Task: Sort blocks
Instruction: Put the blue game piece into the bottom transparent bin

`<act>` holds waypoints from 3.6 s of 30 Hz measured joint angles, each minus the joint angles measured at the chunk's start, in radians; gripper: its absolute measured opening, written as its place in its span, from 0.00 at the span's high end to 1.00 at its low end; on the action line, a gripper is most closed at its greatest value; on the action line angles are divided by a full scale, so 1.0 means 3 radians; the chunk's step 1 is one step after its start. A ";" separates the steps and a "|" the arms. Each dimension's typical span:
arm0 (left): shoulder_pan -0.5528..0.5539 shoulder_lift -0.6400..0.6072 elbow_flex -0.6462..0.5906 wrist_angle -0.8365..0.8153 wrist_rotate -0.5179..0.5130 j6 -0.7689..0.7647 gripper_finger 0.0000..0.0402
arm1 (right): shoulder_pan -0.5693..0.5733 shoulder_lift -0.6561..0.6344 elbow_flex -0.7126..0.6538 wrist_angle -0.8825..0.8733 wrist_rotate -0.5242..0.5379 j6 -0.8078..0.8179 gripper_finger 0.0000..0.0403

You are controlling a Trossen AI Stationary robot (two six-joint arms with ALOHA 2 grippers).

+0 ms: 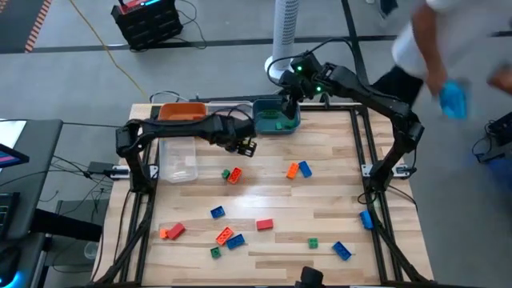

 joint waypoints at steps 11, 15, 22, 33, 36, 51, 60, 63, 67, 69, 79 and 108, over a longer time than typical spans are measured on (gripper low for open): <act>-0.0156 0.0003 -0.0787 0.0510 -0.0273 -0.1358 0.43 | 0.0256 -0.0001 0.0000 0.0006 -0.0027 -0.0133 0.37; -0.0108 0.0002 -0.0825 0.0691 -0.0464 -0.1403 0.37 | 0.0346 -0.0001 0.0000 0.0007 -0.0034 -0.0195 0.37; -0.0012 0.0011 -0.1028 0.1064 -0.0489 -0.1568 0.27 | 0.0461 -0.0001 0.0000 0.0009 -0.0051 -0.0238 0.37; 0.0134 0.0012 -0.1246 0.1329 -0.0466 -0.1395 0.24 | 0.0521 -0.0001 0.0000 0.0009 -0.0073 -0.0261 0.37; 0.0184 0.0012 -0.1325 0.1551 -0.0468 -0.1293 0.24 | 0.0521 -0.0001 0.0000 0.0009 -0.0074 -0.0262 0.37; 0.0249 0.0014 -0.1347 0.1421 -0.0286 -0.1156 0.34 | 0.0518 -0.0001 0.0000 0.0027 -0.0077 -0.0260 0.37; 0.0287 0.0014 -0.1347 0.1424 -0.0279 -0.1062 0.55 | 0.0518 -0.0001 0.0000 0.0077 -0.0077 -0.0259 0.37; 0.0289 0.0014 -0.1347 0.1431 -0.0281 -0.1068 0.60 | 0.0518 -0.0001 0.0000 0.0078 -0.0078 -0.0237 0.37; 0.0257 0.0014 -0.1347 0.1462 -0.0240 -0.1075 0.64 | 0.0516 -0.0001 0.0000 0.0077 -0.0078 -0.0224 0.37; 0.0221 0.0014 -0.1344 0.1465 -0.0143 -0.1074 0.64 | 0.0516 -0.0001 0.0000 0.0079 -0.0079 -0.0206 0.37; -0.0062 -0.0264 -0.1344 0.1220 0.0095 -0.0926 0.64 | 0.0516 -0.0001 0.0000 0.0107 -0.0082 -0.0147 0.37; -0.0604 -0.2297 -0.1410 -0.1573 0.0088 -0.1881 0.64 | 0.0509 -0.0001 0.0000 0.0278 -0.0080 -0.0094 0.37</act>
